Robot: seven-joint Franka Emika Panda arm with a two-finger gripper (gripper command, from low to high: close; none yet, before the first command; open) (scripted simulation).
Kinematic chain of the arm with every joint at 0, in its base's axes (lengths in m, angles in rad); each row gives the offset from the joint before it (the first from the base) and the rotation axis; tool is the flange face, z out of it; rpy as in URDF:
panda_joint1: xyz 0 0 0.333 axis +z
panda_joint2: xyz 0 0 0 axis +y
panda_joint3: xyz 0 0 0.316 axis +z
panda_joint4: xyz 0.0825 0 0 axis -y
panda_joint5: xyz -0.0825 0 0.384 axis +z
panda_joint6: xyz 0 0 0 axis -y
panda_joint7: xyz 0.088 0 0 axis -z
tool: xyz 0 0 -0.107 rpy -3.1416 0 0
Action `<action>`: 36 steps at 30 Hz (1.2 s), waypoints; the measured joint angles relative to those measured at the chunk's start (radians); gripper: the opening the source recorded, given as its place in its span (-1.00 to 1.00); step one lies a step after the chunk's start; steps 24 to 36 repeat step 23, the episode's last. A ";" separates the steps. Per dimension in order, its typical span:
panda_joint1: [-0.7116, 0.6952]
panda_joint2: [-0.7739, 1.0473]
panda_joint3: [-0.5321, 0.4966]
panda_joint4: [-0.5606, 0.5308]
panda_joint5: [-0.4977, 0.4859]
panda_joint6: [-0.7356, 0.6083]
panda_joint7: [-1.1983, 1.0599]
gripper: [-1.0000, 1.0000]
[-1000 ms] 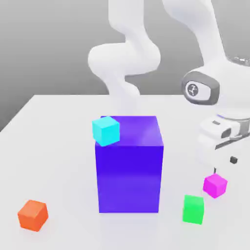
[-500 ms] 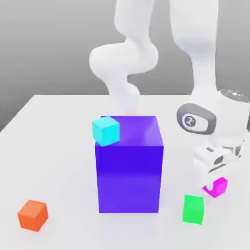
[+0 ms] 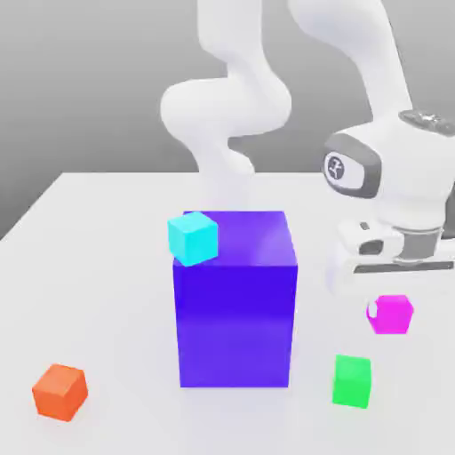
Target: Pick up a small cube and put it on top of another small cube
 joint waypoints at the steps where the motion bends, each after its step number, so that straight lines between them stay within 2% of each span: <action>1: -0.008 -0.005 -0.005 0.004 0.004 -0.008 0.044 -1.00; 11: -0.095 -0.035 -0.052 0.044 0.011 -0.080 0.486 -1.00; 19: -0.081 0.125 -0.082 0.057 -0.081 0.064 0.580 -1.00; 20: -0.076 0.148 -0.088 0.057 -0.092 0.085 0.587 1.00; 36: -0.076 0.148 -0.088 0.057 -0.092 0.085 0.587 1.00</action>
